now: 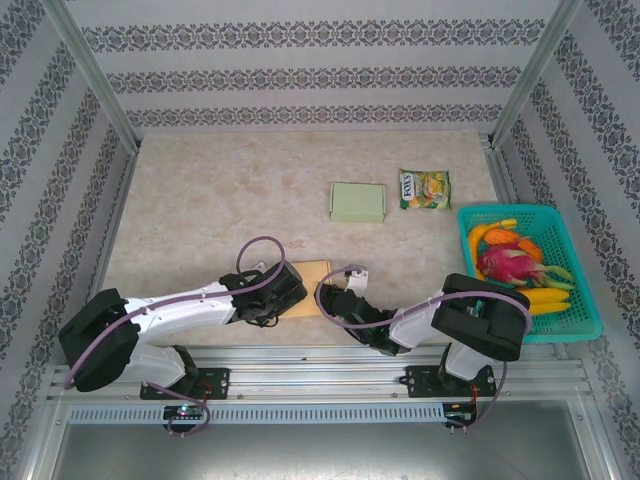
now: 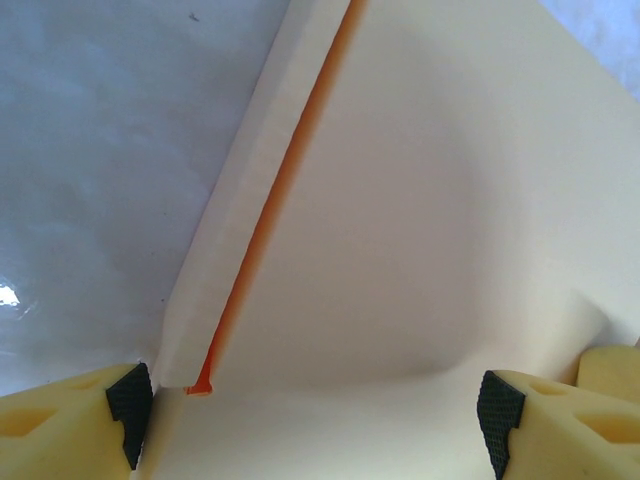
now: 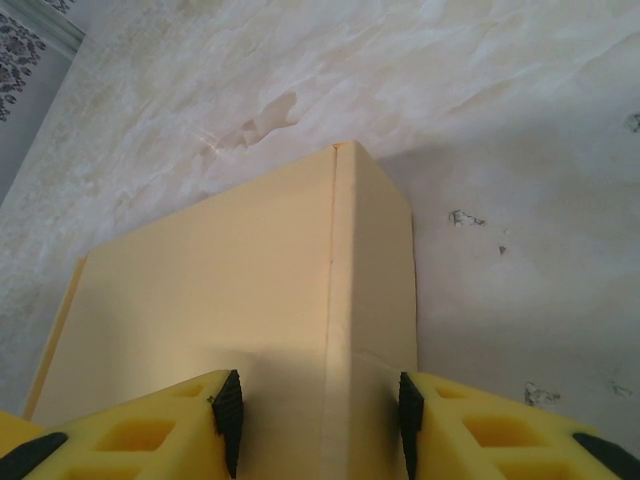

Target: Fold the paper box

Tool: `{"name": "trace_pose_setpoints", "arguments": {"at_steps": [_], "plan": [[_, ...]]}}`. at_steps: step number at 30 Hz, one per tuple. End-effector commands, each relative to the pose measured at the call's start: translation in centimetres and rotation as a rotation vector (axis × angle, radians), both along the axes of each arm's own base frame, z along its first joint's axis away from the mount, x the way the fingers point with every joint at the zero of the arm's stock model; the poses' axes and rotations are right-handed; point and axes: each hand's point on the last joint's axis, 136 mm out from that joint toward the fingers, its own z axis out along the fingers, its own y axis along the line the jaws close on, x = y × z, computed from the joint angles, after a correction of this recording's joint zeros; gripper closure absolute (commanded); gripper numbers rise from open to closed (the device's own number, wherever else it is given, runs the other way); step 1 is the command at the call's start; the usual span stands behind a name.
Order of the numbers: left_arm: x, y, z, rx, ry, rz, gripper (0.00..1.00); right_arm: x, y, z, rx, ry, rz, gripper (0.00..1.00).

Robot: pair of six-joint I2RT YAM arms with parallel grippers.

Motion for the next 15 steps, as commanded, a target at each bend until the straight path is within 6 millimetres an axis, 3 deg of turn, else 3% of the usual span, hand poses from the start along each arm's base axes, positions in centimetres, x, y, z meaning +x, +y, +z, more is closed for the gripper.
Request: {"name": "trace_pose_setpoints", "arguments": {"at_steps": [1,7,15], "plan": [[0.8,-2.6,2.4,-0.112,-0.038,-0.001,0.14,-2.5,-0.7,-3.6,-0.128,0.098,0.075,0.55],[1.0,-2.4,2.7,-0.092,-0.048,0.004,0.14,-2.6,-0.9,-3.5,-0.131,0.091,0.074,0.55],[0.2,-0.6,0.2,-0.034,-0.027,0.034,0.18,-2.7,-1.0,-3.3,-0.148,0.081,0.092,0.55]]}}
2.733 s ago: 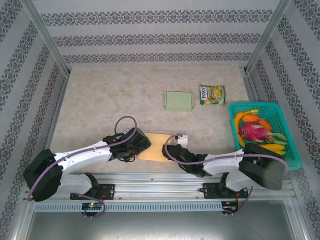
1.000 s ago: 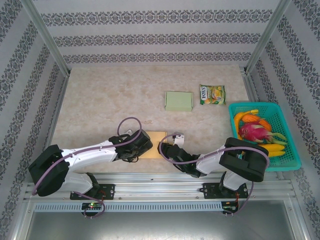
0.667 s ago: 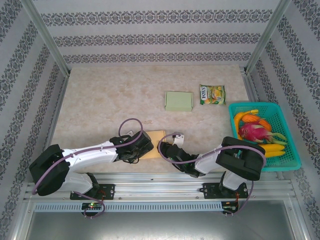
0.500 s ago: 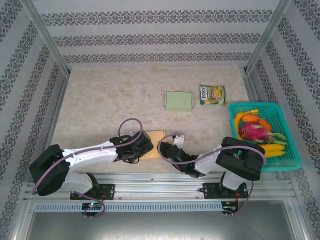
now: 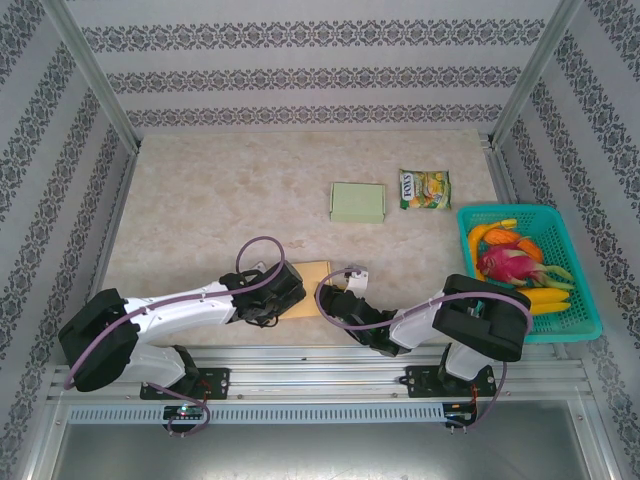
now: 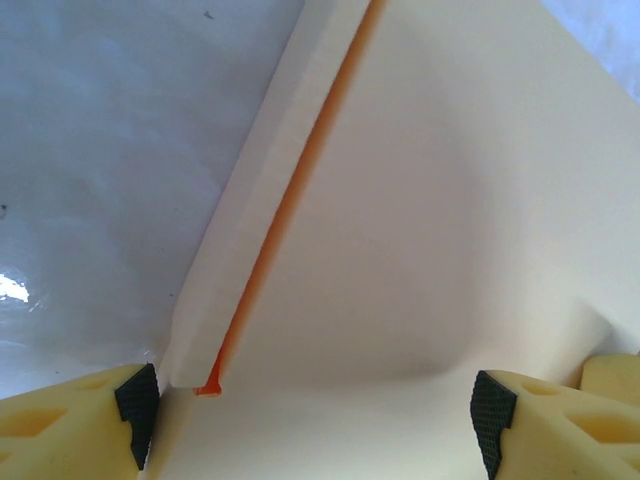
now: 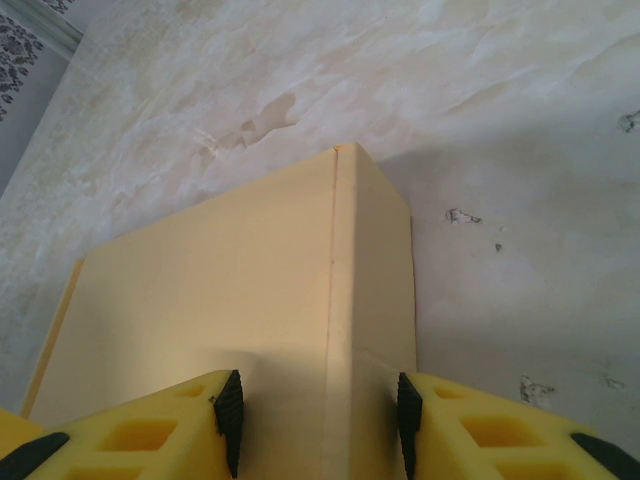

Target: Fold the paper box

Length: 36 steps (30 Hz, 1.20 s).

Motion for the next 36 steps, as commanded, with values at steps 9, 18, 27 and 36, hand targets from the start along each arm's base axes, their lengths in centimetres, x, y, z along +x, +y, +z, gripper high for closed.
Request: {"name": "trace_pose_setpoints", "arguments": {"at_steps": [9,18,27,36], "plan": [[0.1,2.0,-1.0,-0.001,-0.054,0.083,0.21,-2.8,-0.4,-3.5,-0.149,0.092,0.125,0.54],[0.6,2.6,-1.0,0.004,-0.064,0.096,0.26,-3.1,-0.3,-3.4,-0.16,0.095,0.144,0.54],[0.6,2.0,-1.6,-0.009,-0.043,0.089,0.3,-3.0,-0.3,-3.2,-0.159,0.088,0.142,0.55],[0.4,2.9,-2.2,0.018,-0.036,0.106,0.3,-3.1,-0.8,-2.0,-0.201,0.057,0.174,0.49]]}}
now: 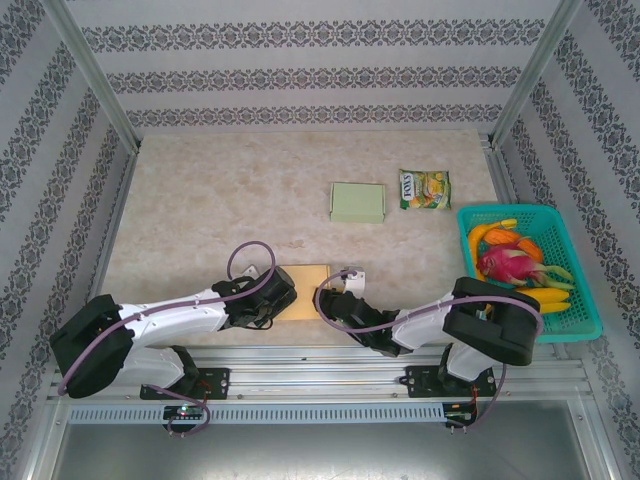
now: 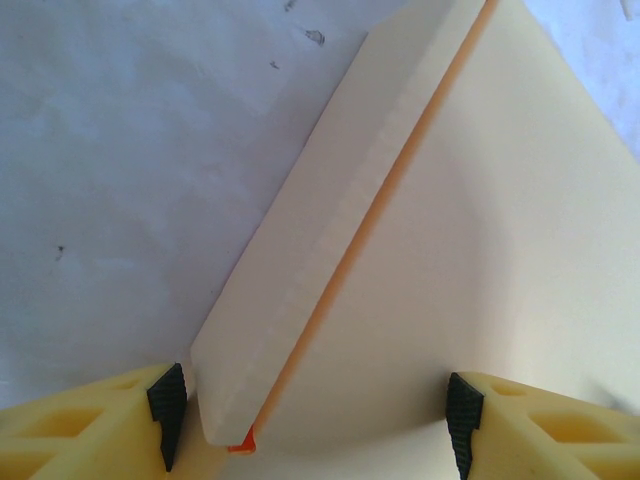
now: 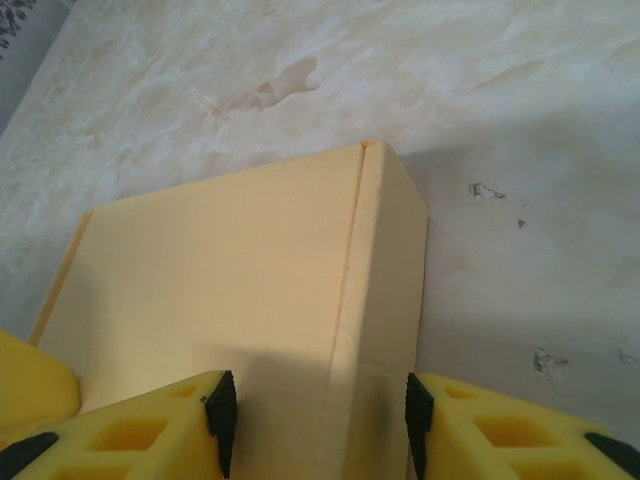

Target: Fold the paper box

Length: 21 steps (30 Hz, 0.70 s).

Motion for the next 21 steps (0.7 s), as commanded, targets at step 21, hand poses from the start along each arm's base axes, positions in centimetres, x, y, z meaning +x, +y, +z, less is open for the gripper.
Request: {"name": "trace_pose_setpoints", "arguments": {"at_steps": [21], "plan": [[-0.1,1.7,-1.0,0.036,0.006,0.046,0.3,-3.6,-1.9,4.2,-0.253,-0.007,0.244,0.45]]}}
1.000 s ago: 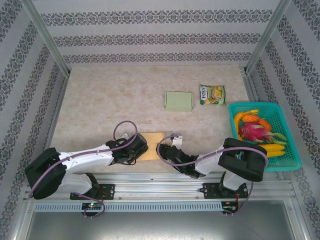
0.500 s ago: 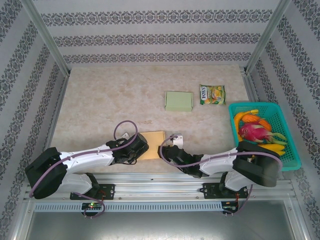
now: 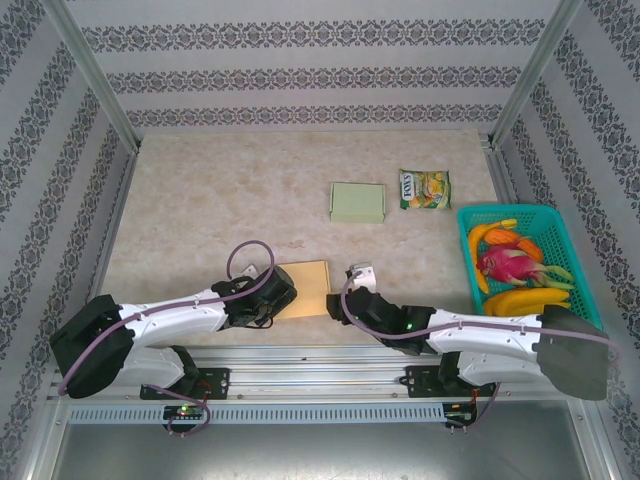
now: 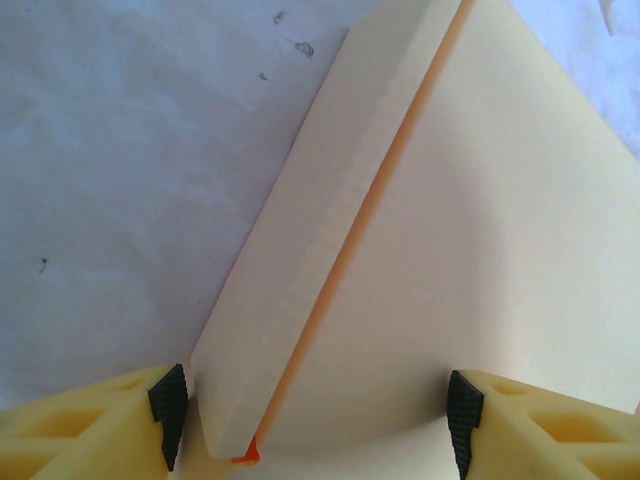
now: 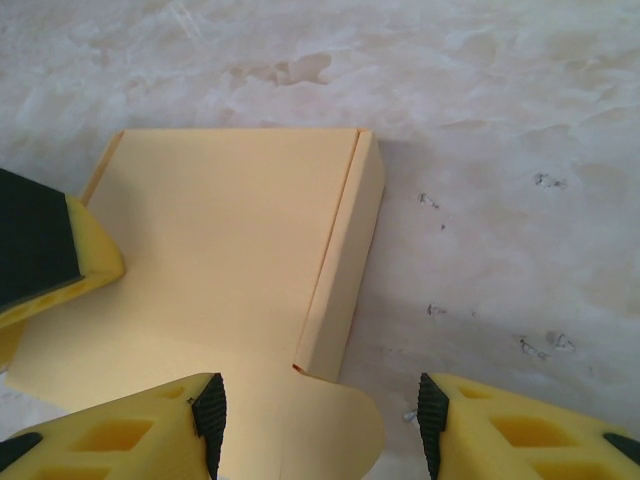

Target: Fold the paper box

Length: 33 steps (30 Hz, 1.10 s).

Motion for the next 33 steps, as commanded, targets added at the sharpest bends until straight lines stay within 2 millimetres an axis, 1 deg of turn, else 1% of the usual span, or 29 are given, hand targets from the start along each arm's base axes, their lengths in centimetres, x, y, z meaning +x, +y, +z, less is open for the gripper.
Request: {"name": "trace_pose_setpoints", "arguments": {"at_steps": [1,4,9,14,16,18,27,33], "plan": [[-0.4,1.7,-1.0,0.049,0.02,0.035,0.3,-0.8,1.6,-0.4,-0.018,0.032,0.074,0.45],[-0.4,1.7,-1.1,0.051,0.021,0.034,0.3,-0.8,2.6,-0.8,-0.003,0.051,0.088,0.46],[-0.3,1.6,-1.0,0.051,0.022,0.032,0.3,-0.6,3.4,-1.6,-0.004,0.076,0.09,0.47],[-0.3,1.6,-0.8,0.052,0.017,0.033,0.3,-0.9,4.0,-2.5,0.029,0.116,0.098,0.48],[-0.3,1.6,-0.8,0.05,0.018,0.034,0.3,-1.1,4.3,-2.8,0.049,0.133,0.099,0.52],[-0.4,1.7,-1.0,0.055,0.023,0.034,0.3,-1.3,4.5,-3.0,0.069,0.147,0.1,0.55],[-0.3,1.6,-1.1,0.054,0.025,0.035,0.3,-2.3,5.8,-3.9,0.127,0.215,0.137,0.6],[-0.4,1.7,-1.2,0.055,0.025,0.039,0.3,-2.5,5.5,-4.2,0.138,0.227,0.134,0.61]]}}
